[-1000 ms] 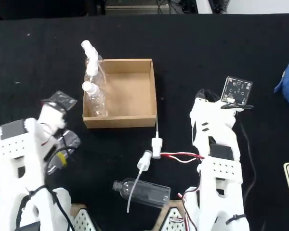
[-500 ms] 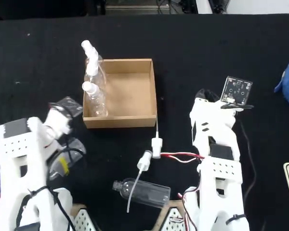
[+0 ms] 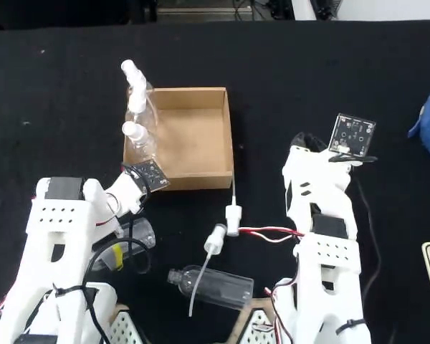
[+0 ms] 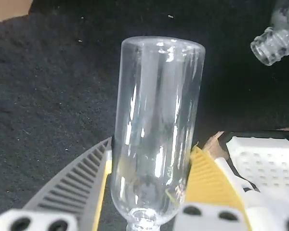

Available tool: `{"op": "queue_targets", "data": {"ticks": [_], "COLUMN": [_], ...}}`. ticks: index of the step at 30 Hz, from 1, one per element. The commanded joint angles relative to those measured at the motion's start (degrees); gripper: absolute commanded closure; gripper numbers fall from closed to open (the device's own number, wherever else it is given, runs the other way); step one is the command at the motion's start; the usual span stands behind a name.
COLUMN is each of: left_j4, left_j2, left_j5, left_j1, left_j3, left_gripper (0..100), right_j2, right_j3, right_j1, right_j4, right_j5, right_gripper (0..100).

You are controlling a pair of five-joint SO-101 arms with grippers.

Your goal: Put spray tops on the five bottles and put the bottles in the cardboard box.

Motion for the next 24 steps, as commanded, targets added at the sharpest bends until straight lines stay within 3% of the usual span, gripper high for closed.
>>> {"op": "queue_targets", "data": {"ticks": [1,8,11,18,24], "left_j4": [0.53,0.53,-3.6,-24.26,-26.46], "left_j2": [-0.62,-0.62,-0.53,0.18,1.32], "left_j5": [-0.35,0.09,1.32,24.97,42.29], "left_j1": [-2.86,-20.97,-28.09,-37.58,-36.62], "left_j3": [-1.1,-4.09,-2.59,2.15,1.89], "left_gripper": [95,95,95,95,94], "right_j2": [-1.1,-1.1,-1.1,-1.1,-1.1], "right_j3": [-0.48,-0.48,-0.57,-0.57,-0.57], "right_j1": [1.05,1.05,1.05,0.97,0.97], "right_j4": [-1.49,-1.58,-1.67,-1.76,-1.58], "right_j5": [0.09,0.09,0.09,0.09,0.09], "right_gripper": [97.3,97.3,97.3,97.3,97.3]}}
